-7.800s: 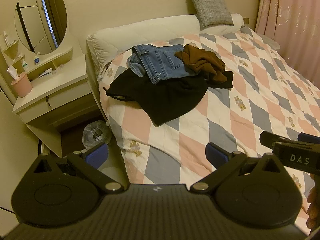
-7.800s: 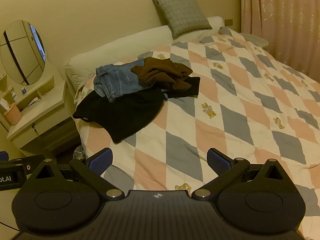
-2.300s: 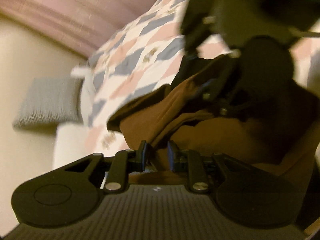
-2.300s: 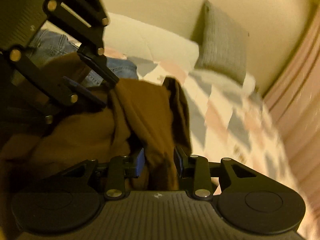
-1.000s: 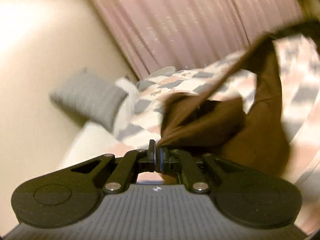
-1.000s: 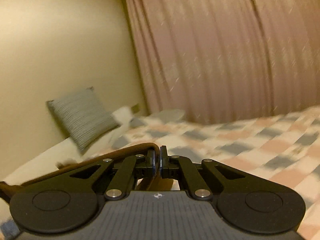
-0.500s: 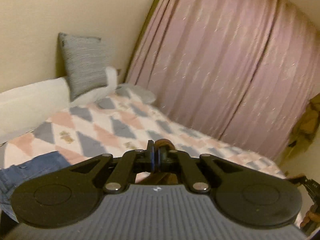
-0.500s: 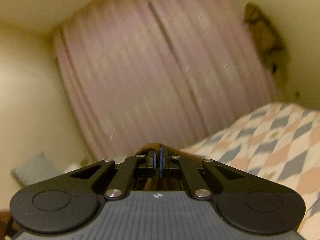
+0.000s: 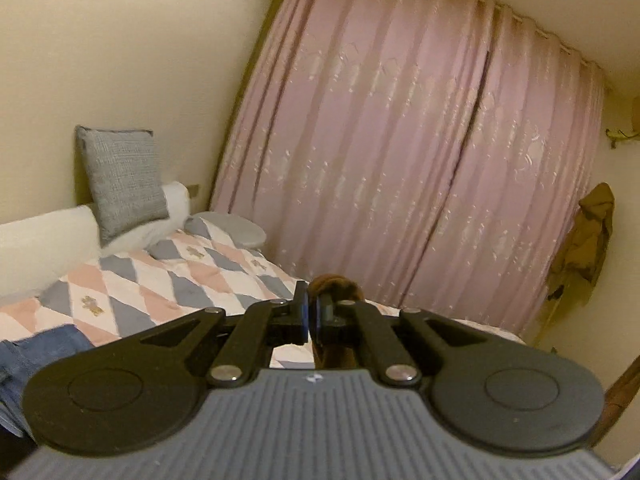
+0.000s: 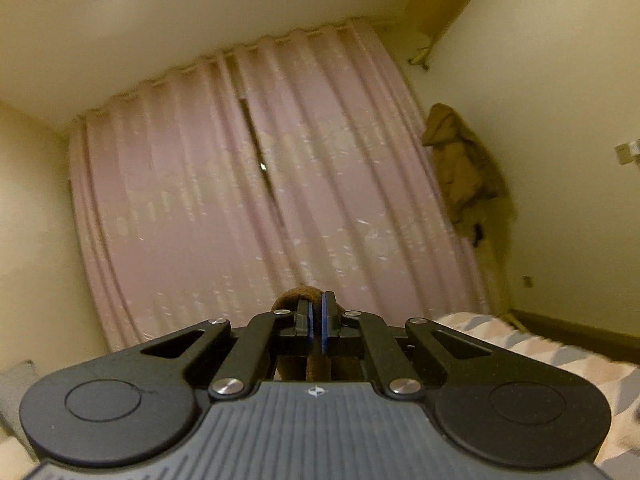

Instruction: Fold clothes

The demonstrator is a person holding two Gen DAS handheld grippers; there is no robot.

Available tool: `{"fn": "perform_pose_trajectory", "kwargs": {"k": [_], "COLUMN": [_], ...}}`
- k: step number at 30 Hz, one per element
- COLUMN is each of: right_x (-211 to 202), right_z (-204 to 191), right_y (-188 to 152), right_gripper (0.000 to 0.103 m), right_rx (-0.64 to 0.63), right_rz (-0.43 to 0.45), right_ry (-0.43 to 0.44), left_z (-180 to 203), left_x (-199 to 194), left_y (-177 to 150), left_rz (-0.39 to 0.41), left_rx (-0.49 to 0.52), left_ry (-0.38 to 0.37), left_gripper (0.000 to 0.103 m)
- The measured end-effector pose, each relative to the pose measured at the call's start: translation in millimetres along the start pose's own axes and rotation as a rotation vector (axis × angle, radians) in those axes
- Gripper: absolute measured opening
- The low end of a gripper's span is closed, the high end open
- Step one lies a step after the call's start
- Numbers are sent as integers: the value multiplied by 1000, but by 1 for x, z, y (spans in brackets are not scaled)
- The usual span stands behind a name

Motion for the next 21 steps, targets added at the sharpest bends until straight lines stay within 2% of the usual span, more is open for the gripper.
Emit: {"fn": "perform_pose_trajectory", "kwargs": {"k": [4, 6, 8, 9, 10, 11, 13, 15, 17, 18, 21], "right_x": [31, 67, 106, 124, 139, 147, 159, 145, 114, 94, 25], "right_z": [23, 26, 33, 40, 48, 56, 72, 83, 95, 105, 117], "right_y": [-3, -14, -32, -45, -61, -82, -128, -173, -220, -245, -308], "right_gripper": [3, 3, 9, 11, 19, 35, 41, 42, 45, 45, 45], "right_rx": [-22, -22, -46, -42, -37, -48, -82, -92, -58, -14, 139], "right_rz": [-58, -109, -203, -264, -331, -419, -608, -715, -791, -846, -983], "right_ry": [3, 7, 6, 6, -1, -20, -67, -66, -62, -62, -94], "left_z": [30, 40, 45, 46, 45, 40, 27, 7, -16, -28, -53], "left_x": [47, 82, 119, 138, 156, 172, 197, 207, 200, 194, 163], "left_y": [-2, -3, -15, -22, -33, -49, -94, -151, -217, -249, -340], "left_rz": [-16, -26, -74, -105, -143, -193, -309, -424, -555, -622, -822], "left_rx": [53, 73, 105, 122, 140, 159, 200, 213, 173, 144, 23], "left_ry": [34, 59, 101, 125, 152, 186, 241, 273, 279, 275, 199], "left_gripper": [1, 2, 5, 20, 31, 45, 46, 45, 44, 39, 35]}}
Point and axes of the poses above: each gripper's, at about its wrist camera, not at the fingertips, and x roughly the way its jaws point, z to its right, y to its top, the point moved 2 cm from there along x, roughly the way its jaws point, and after that the axes turned 13 degrees about -x, right-handed, at the moved point
